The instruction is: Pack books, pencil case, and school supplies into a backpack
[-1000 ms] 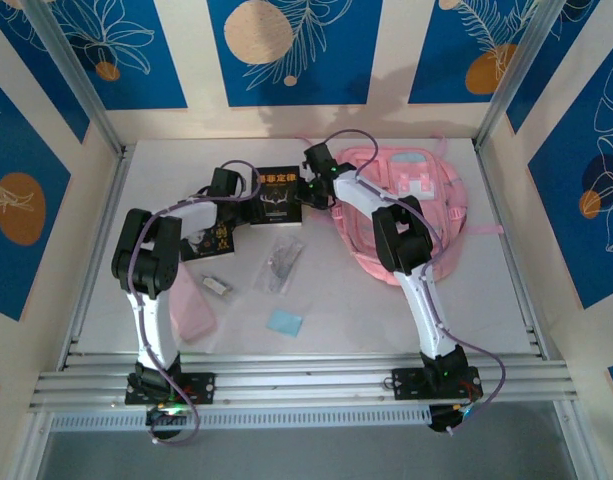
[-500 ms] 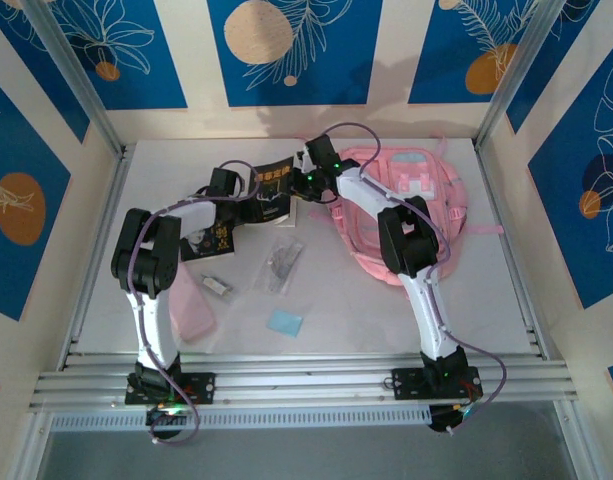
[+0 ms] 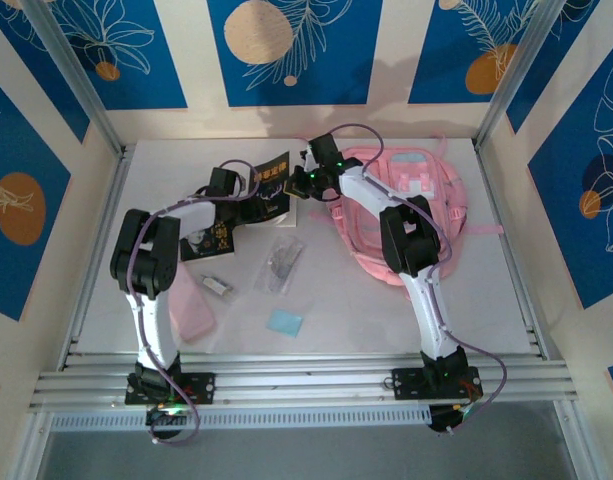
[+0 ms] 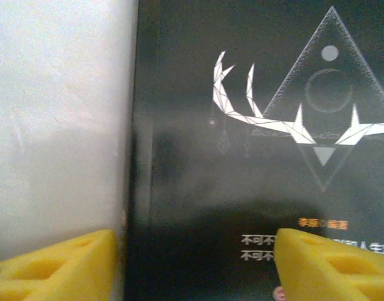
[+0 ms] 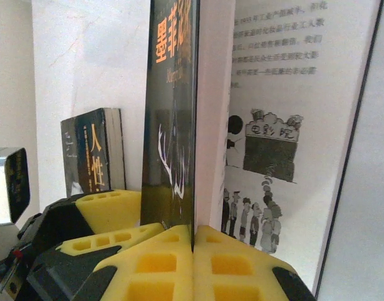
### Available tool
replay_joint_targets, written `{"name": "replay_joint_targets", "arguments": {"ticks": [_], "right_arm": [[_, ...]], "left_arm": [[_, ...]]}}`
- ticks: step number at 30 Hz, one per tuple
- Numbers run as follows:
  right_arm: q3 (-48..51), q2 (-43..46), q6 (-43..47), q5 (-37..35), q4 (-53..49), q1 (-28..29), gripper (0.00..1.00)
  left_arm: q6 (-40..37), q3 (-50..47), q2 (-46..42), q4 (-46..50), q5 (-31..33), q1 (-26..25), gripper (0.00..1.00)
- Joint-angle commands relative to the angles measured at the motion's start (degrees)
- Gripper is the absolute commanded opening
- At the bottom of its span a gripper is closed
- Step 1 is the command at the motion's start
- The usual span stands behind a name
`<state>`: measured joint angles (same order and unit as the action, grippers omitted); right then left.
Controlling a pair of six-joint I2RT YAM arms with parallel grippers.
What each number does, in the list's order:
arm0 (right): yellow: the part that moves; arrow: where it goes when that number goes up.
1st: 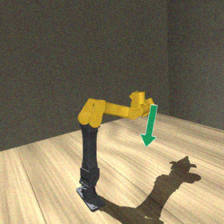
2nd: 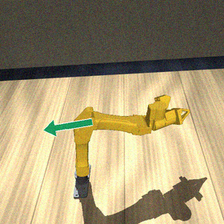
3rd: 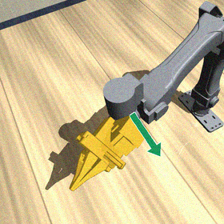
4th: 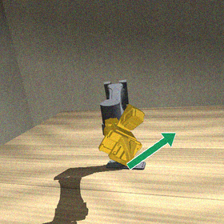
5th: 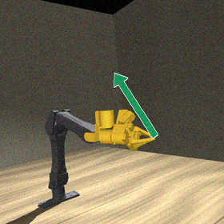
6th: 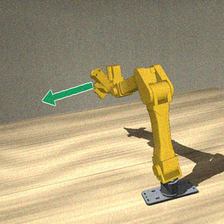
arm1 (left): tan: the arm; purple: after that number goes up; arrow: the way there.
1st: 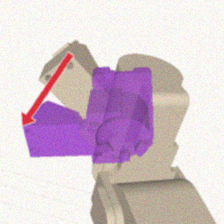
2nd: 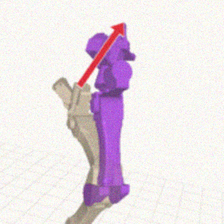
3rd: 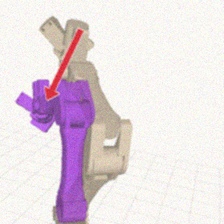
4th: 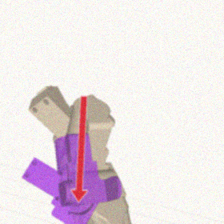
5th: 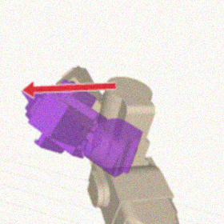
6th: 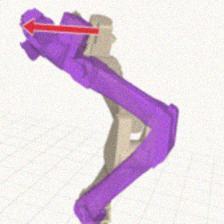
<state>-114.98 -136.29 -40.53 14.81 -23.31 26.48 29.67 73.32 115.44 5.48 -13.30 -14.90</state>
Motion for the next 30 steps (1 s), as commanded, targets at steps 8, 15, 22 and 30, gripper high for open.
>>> {"name": "replay_joint_targets", "arguments": {"ticks": [8,15,22,30], "right_arm": [[3.13,8.91,-0.05,12.46,0.21,-2.18,0.0],[13.11,14.9,-4.75,20.39,8.18,-4.65,0.0],[22.86,20.0,-6.68,23.52,13.21,-7.71,0.0],[31.28,21.27,-10.03,25.77,21.52,-9.79,0.0]], "left_arm": [[12.34,-6.9,-5.42,-18.15,-11.95,2.06,0.79],[19.28,-9.07,-1.61,-29.32,-13.4,1.89,0.8],[23.7,-10.08,0.96,-36.75,-14.28,0.83,0.79],[27.57,-10.11,2.49,-41.92,-17.07,-2.22,0.7]]}}
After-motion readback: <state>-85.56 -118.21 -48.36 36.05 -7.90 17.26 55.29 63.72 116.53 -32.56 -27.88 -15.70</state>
